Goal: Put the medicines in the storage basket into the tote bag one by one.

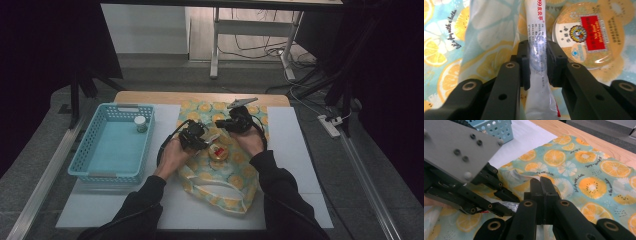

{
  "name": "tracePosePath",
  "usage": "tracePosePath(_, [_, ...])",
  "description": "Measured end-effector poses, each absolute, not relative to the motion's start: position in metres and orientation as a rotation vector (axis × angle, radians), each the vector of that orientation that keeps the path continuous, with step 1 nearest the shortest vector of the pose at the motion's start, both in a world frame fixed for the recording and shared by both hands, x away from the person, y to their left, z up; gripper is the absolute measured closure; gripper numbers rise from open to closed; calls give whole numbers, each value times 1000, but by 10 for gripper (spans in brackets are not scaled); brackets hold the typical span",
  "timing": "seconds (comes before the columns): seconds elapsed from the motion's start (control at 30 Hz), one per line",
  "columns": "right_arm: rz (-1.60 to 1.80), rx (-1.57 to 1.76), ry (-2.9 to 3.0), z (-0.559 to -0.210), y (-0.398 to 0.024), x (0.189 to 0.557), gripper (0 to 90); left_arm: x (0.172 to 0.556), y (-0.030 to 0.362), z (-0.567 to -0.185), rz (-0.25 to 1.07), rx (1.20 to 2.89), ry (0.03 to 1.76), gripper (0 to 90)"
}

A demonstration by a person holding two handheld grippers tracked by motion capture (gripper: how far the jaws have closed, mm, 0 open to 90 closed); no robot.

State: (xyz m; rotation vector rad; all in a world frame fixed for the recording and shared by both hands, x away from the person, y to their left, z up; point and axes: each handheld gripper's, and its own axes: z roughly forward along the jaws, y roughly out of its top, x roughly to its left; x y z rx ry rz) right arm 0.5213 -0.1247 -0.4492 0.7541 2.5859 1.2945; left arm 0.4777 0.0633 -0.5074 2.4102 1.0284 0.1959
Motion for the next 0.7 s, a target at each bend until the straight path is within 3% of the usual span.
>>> tracePosePath(0.27, [1268, 763, 2586, -452, -126, 523, 900, 477, 63, -507, 202, 2417, 990, 724])
tracePosePath(0.7, [1280, 760, 2582, -451, -126, 521, 900, 461, 69, -483, 128, 2308, 896, 590])
